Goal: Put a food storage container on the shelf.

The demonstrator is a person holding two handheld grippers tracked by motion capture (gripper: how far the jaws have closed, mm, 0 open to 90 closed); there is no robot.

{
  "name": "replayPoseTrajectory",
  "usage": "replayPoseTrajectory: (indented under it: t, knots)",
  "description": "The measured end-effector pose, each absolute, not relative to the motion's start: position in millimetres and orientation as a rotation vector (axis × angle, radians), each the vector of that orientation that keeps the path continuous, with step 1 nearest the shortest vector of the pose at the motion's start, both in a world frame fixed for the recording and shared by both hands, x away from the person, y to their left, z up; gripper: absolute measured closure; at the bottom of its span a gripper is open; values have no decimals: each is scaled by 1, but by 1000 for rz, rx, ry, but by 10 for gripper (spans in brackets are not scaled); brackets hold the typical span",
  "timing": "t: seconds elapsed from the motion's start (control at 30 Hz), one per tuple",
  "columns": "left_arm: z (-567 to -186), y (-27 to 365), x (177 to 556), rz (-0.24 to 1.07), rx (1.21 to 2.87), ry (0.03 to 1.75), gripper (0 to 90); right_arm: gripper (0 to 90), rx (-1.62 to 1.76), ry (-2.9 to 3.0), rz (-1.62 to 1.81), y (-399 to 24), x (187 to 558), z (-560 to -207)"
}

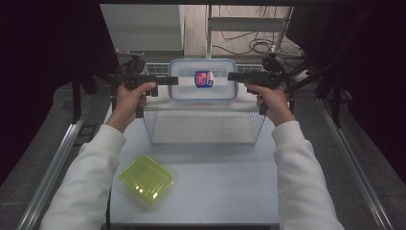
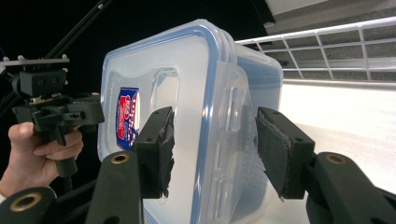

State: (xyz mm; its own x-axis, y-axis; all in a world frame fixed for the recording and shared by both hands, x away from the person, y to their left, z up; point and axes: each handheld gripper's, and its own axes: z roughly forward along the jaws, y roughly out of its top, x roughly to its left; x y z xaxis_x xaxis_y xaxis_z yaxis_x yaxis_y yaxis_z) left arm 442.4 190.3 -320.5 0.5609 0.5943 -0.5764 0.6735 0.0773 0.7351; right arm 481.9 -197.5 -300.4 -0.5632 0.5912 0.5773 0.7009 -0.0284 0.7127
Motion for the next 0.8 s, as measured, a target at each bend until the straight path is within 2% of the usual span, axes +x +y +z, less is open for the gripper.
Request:
replayPoseTrajectory:
  t: [0.13,0.2,0.3,0.4,0.53,0.6,0.8]
  knots:
    - [-323,190,445,-72,1603,1117,455,463,-1459,-2089,-1648,-197,483,-302]
    - [-324,189,446,-77,1609,1121,448,440,-1489,-2091,-1629,-196,484,-304]
    - [-327,187,448,-62,1616,1145,383,417,-1531,-2104,-1609,-193,484,-306]
    - [-327,188,446,-57,1607,1148,377,377,-1546,-2104,-1617,-190,481,-305]
    - [-324,191,440,-46,1595,1142,344,385,-1540,-2124,-1674,-194,473,-297]
    - [-322,193,436,-37,1596,1136,335,442,-1541,-2169,-1698,-199,466,-292]
    - [-317,195,419,-6,1607,1107,312,791,-1470,-2290,-1730,-209,434,-292]
